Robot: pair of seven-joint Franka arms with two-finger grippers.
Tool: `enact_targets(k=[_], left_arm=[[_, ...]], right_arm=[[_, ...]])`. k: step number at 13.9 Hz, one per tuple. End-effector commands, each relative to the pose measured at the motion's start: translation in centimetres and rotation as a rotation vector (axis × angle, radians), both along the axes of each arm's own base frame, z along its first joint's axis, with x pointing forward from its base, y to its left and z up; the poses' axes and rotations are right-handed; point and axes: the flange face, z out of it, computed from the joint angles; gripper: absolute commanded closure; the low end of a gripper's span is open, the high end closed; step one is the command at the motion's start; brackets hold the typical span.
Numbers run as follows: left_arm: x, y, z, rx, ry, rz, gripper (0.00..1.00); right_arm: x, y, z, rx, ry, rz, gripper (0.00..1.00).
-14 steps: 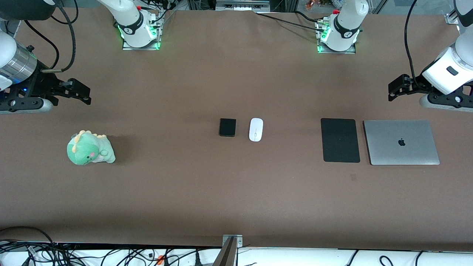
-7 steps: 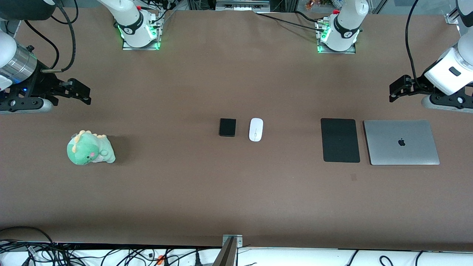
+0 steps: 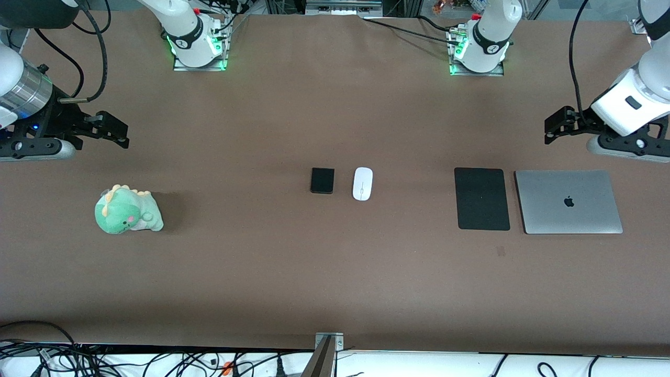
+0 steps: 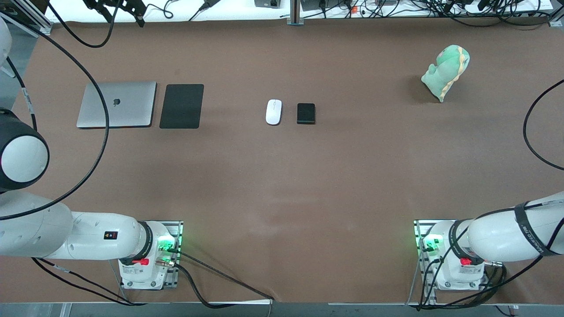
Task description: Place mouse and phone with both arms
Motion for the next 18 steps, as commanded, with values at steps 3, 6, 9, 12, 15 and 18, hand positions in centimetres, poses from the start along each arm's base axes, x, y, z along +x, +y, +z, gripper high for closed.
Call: enact_targets(k=[3,6,9,12,15,18], left_arm=[[0.6,-0.6,-1.4,-0.015,0.064,-0.035,0.00],[0.7,-1.7,-2.7,-0.012,0.090,-0.055,0.00],[1.4,-3.0,-5.1,-0.012,0.128,-0.076,0.00],[3.4,-7.8,-9.6,-0.032,0.114,-0.131,0.00],[5.4,-12.4,-15.8,-0.055,0.096,-0.118,0.00],[5.1,-20.0,-20.4,-0.040,0.051,-0.047,0.00]], right_arm=[[-0.3,0.4,0.5,0.013,-0.008,-0.003,0.00],[-0.1,0.1,0.3,0.016,-0.009,-0.007,0.00],[-0.1,0.6,0.1,0.008,-0.007,0.002,0.00],[0.0,0.7,0.0,0.014,-0.006,0.003,0.00],[0.3,0.9,-0.8,0.009,0.008,0.011,0.00],[0.3,2.1,-1.4,0.000,0.023,0.033,0.00]])
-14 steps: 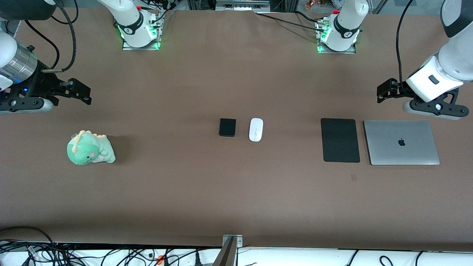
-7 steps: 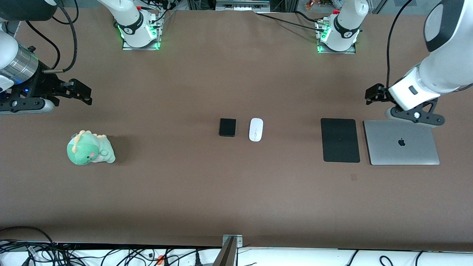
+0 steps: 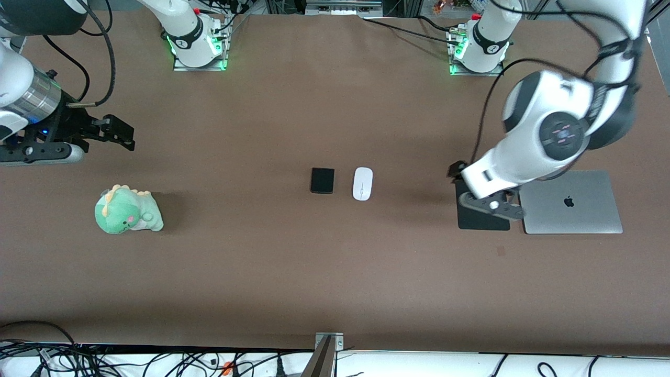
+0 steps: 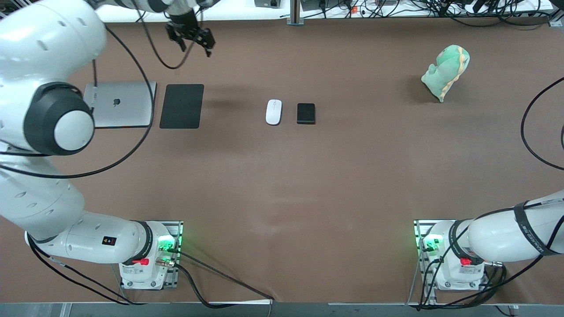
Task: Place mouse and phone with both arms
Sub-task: 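Reach the left gripper down over the white mouse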
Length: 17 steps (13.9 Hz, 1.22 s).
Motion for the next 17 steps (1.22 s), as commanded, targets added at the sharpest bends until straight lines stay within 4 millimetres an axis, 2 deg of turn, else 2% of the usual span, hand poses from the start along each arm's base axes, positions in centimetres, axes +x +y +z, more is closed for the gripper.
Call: enact_targets(k=[1,4,6,7,10,12,14,17], left_arm=[[-0.3,-5.8,-2.7,-0.002,-0.036,0.077,0.00],[-2.1,-12.5,-7.9,-0.024,-0.042,0.106,0.00],[-4.6,-17.2,-11.7,-0.021,-0.037,0.058,0.00],[-6.0,-18.7,-13.5,-0.034,-0.055,0.061,0.00],[-9.1,-19.4,-18.3,-0.096,-0.135,0.073,0.00],[-9.7,-19.6,-19.7,-0.099,-0.133,0.080,0.00],[-11.3,-21.5,-21.3,-0.099,-0.136,0.111,0.00],[-11.3,-21.1,-22.9,-0.043,-0.171,0.068,0.00]], right_arm=[[-0.2,1.0,-0.1,0.001,0.006,0.014,0.00],[-0.2,1.3,-0.4,0.000,0.015,0.019,0.00],[-0.2,1.4,-0.5,0.000,0.016,0.020,0.00],[-0.2,1.4,-0.5,0.000,0.015,0.023,0.00],[-0.3,2.2,-0.5,-0.006,0.015,0.037,0.00],[-0.3,2.1,-0.7,-0.007,0.020,0.037,0.00],[-0.4,2.0,-0.7,-0.008,0.024,0.041,0.00],[-0.5,2.0,-0.9,-0.011,0.041,0.040,0.00]])
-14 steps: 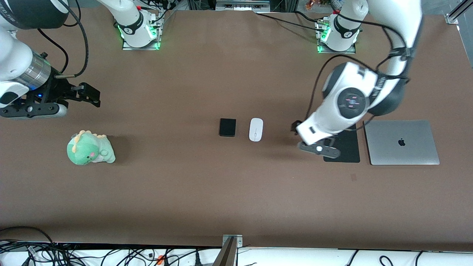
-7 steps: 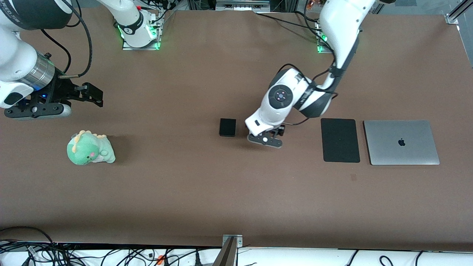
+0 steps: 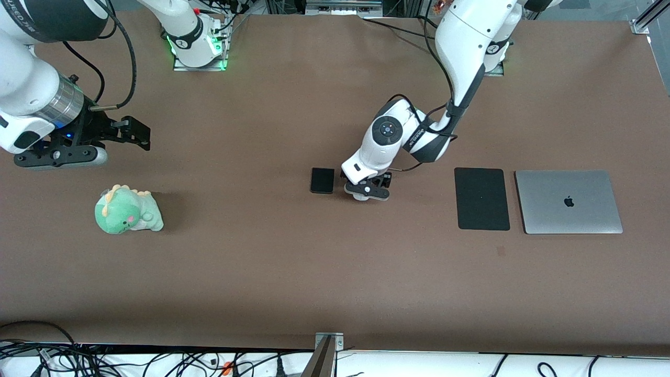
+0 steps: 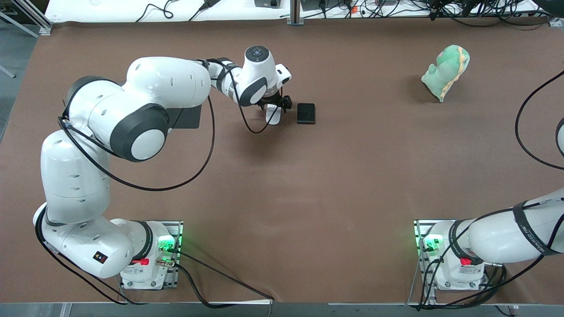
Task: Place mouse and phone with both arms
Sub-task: 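Reach the left gripper down over the white mouse, then close the left gripper on the white mouse and lift it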
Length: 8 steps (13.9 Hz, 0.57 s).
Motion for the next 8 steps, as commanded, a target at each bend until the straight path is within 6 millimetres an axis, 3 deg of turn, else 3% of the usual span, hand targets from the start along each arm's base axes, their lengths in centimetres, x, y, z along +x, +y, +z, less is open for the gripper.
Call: enact_targets(k=[1,4,6,7,8], left_arm=[[0.0,-0.1,-0.8,0.032,-0.037,0.017,0.00],[-0.5,-0.7,-0.6,0.030,-0.038,0.020,0.04],[-0.7,-1.2,-0.6,0.028,-0.040,0.014,0.51],[-0.6,-1.0,-0.4,0.028,-0.041,0.015,0.61],[-0.4,-0.8,0.0,0.029,-0.041,0.020,0.65]], right_arm=[[-0.6,0.0,-0.2,-0.009,0.029,0.007,0.00],[-0.7,0.0,-1.1,-0.016,0.070,0.007,0.00],[-0.5,0.0,-2.0,-0.023,0.097,0.007,0.00],[-0.6,0.0,-2.1,-0.027,0.104,0.009,0.00],[-0.7,-0.2,-2.1,-0.038,0.113,0.011,0.00]])
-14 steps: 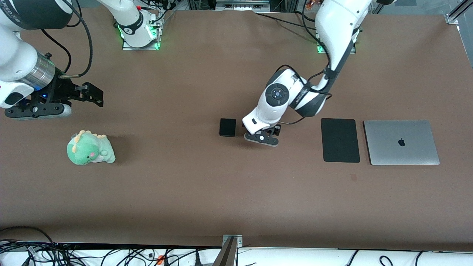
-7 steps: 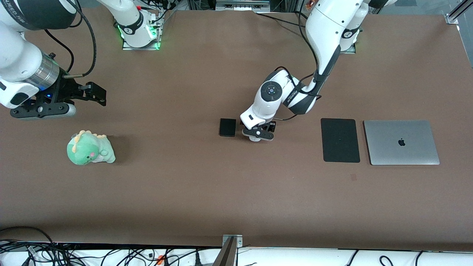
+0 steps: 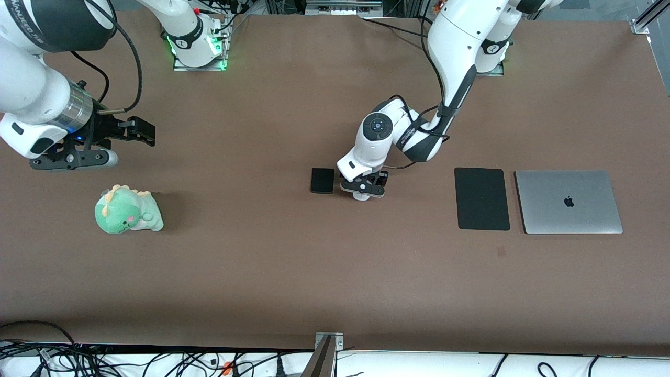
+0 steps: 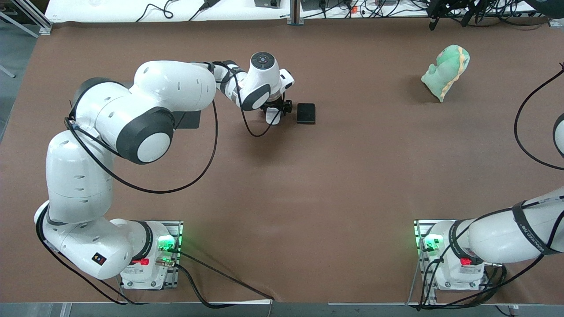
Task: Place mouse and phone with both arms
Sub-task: 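Close the left gripper on the white mouse and lift it, then set the mouse on the black pad while the right gripper reaches the phone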
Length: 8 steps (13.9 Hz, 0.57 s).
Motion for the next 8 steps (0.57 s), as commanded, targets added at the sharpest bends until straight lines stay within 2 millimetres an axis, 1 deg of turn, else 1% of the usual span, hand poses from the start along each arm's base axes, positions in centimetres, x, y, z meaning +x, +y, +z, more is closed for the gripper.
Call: enact_targets(k=[1,3,4,6,7,8], left_arm=[[0.6,0.1,1.6,0.010,-0.032,0.006,0.67],[2.2,1.7,3.8,0.015,-0.034,0.050,0.66],[3.1,2.6,5.6,0.031,-0.026,0.086,0.66],[5.7,7.4,8.8,0.097,0.022,0.158,0.65],[6.9,10.1,10.4,0.109,0.035,0.206,0.64],[7.7,12.7,10.8,0.132,0.061,0.241,0.64]], right_arm=[[-0.4,-0.2,0.1,-0.025,0.022,0.016,0.00],[-0.4,-0.2,0.0,-0.033,0.022,0.018,0.00],[-0.4,-0.2,0.0,-0.033,0.022,0.017,0.00],[-0.3,-0.2,-0.3,-0.034,0.028,0.012,0.00],[-0.4,-0.1,-0.6,-0.034,0.037,0.003,0.00],[-0.6,-0.1,-0.8,-0.028,0.048,0.002,0.00]])
